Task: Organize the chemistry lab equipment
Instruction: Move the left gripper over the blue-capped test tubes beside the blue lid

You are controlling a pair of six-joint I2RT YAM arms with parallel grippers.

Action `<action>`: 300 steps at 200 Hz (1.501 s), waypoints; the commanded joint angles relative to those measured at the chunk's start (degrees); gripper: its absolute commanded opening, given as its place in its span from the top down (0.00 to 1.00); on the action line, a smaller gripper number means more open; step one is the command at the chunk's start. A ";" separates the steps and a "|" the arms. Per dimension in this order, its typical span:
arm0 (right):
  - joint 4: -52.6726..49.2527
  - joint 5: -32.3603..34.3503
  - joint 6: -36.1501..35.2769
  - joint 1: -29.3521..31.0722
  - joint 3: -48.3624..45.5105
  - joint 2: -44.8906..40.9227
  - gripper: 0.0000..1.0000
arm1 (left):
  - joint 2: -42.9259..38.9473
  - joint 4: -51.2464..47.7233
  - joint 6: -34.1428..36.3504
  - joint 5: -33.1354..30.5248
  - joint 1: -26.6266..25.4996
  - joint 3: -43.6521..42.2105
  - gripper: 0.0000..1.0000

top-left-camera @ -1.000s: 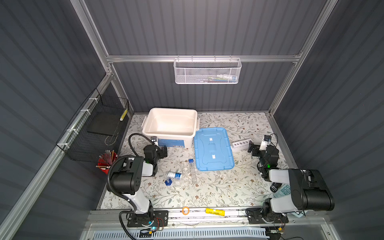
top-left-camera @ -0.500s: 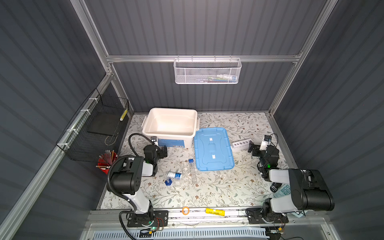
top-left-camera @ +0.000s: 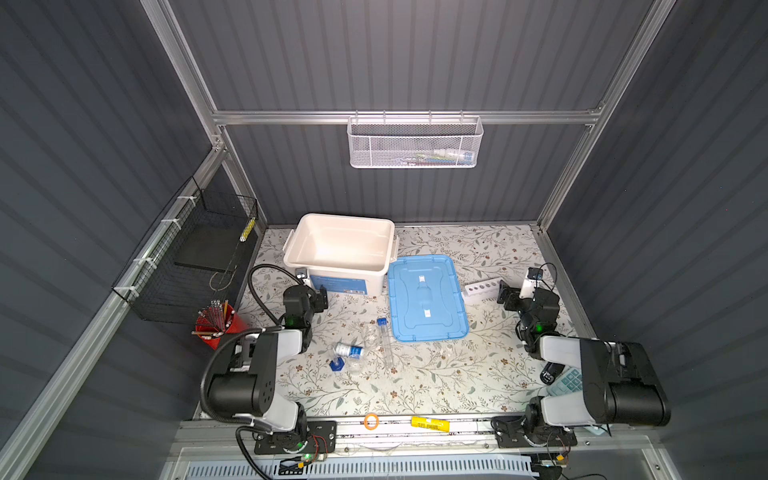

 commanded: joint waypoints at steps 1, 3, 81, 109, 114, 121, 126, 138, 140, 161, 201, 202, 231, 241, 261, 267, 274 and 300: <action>-12.72 -0.61 0.26 0.25 4.86 -6.59 0.11 | -6.21 -11.05 -3.75 -3.81 0.25 3.72 0.16; -14.01 -0.57 0.31 0.32 5.25 -7.41 0.12 | -6.60 -11.44 -3.92 -3.71 0.21 3.76 0.16; -36.79 5.34 2.82 11.24 13.89 -17.48 0.14 | -20.30 -33.31 -10.78 -3.28 -6.36 8.93 0.22; -43.59 7.67 2.58 17.17 18.12 -17.00 0.15 | -22.32 -40.91 -12.74 -1.73 -10.95 11.02 0.22; -44.56 7.65 2.76 17.88 18.75 -16.99 0.15 | -22.75 -42.22 -12.95 -0.32 -11.20 11.32 0.23; -45.86 7.61 3.24 18.75 19.64 -16.99 0.15 | -23.42 -44.15 -13.59 0.87 -11.42 11.85 0.23; -46.80 7.50 3.54 19.31 20.23 -16.99 0.16 | -23.87 -45.39 -13.95 1.91 -11.51 12.14 0.23; -48.62 7.21 4.12 20.42 21.26 -17.23 0.16 | -24.85 -48.20 -13.60 5.69 -11.61 13.21 0.23; -48.89 7.14 4.21 20.57 21.36 -17.32 0.16 | -24.95 -48.72 -13.60 6.15 -11.68 13.51 0.23; -50.96 6.61 5.53 21.48 22.42 -17.85 0.17 | -24.39 -53.83 -13.06 12.96 -12.09 16.92 0.24; -52.28 6.42 6.73 21.76 22.82 -19.35 0.19 | -20.99 -59.06 -13.83 17.43 -20.97 22.27 0.29; -52.28 6.42 6.77 21.73 22.82 -19.36 0.19 | -20.76 -59.30 -13.80 17.17 -21.43 22.59 0.29; -52.83 6.20 6.31 21.78 22.58 -20.02 0.19 | -13.53 -65.05 -13.17 10.76 -34.16 29.32 0.31; -53.22 6.36 6.04 21.78 22.35 -20.29 0.19 | -10.95 -66.76 -13.43 8.75 -37.96 31.44 0.32; -53.98 7.29 5.32 21.72 21.77 -21.11 0.20 | -6.93 -67.97 -16.26 4.88 -44.24 33.74 0.33; -54.12 7.51 5.16 21.70 21.53 -21.42 0.19 | -5.94 -67.68 -17.52 4.72 -45.48 33.97 0.34; -54.28 7.86 4.97 21.70 21.27 -21.73 0.20 | -4.94 -66.69 -19.07 4.88 -46.96 33.70 0.35; -54.98 8.21 5.27 21.70 20.80 -22.77 0.20 | -2.11 -63.58 -25.65 2.95 -51.42 31.18 0.39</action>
